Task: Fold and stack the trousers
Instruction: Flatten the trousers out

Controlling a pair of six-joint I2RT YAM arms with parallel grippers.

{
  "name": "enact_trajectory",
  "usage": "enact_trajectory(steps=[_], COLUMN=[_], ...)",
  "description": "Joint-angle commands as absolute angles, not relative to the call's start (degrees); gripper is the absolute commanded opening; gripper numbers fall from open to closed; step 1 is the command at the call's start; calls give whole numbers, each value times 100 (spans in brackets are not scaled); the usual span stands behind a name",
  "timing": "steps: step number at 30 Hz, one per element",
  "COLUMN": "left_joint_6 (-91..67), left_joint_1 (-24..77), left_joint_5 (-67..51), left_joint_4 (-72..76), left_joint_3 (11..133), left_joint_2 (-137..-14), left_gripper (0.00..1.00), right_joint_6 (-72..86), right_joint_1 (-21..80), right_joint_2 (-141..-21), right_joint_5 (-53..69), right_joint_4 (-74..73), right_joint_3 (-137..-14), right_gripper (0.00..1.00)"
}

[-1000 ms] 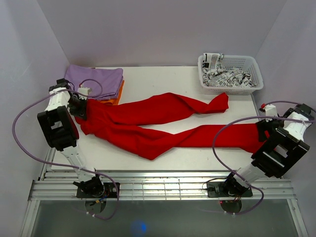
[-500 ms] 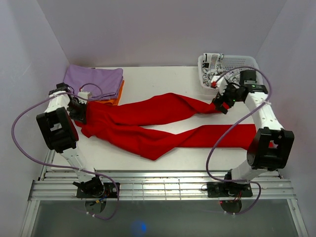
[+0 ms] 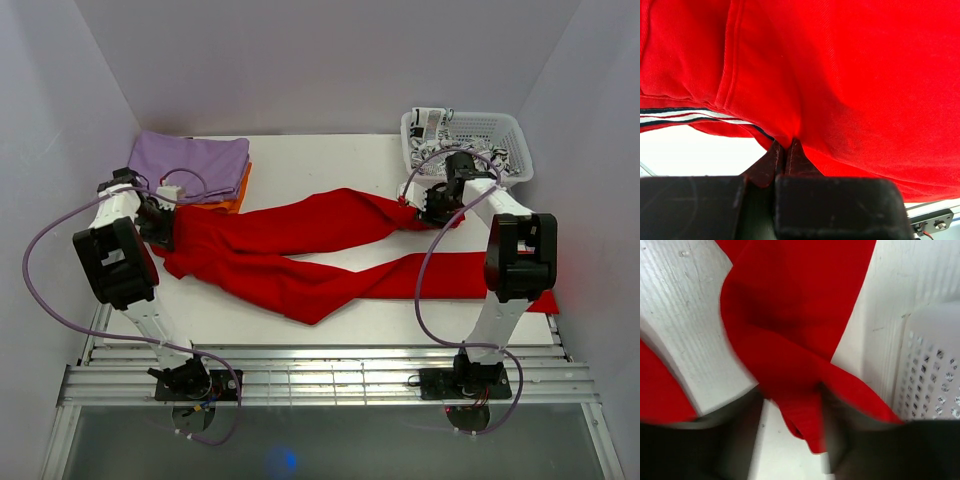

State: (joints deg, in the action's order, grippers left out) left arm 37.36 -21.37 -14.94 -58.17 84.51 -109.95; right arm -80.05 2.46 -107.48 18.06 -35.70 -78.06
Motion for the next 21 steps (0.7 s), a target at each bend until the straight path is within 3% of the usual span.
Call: enact_trajectory(steps=[1,4,13,21], left_joint_6=[3727,3735,3840,4122], left_joint_1=[-2215,-2338,-2873,-3691], left_joint_5=[-1617,-1608,-1740,-2697], left_joint_4=[-5854,-5696,-4273,-2332], left_joint_3=[8596,8508,7446,5628], left_joint_2=[-10688,-10556,-9467,-7133], left_gripper=[0,0,0,0], right_joint_6=[-8227,-8200,-8393,-8832], right_joint_1=[308,220,-886,-2530], right_joint_2=[-10793,-10339,-8546,-7323], right_joint_5=[1539,1459,1222,1748], right_joint_4=[-3437,-3489,-4024,-5009], right_joint_3=[-8112,-7972,-7347,-7401], right_gripper=[37,8,8,8])
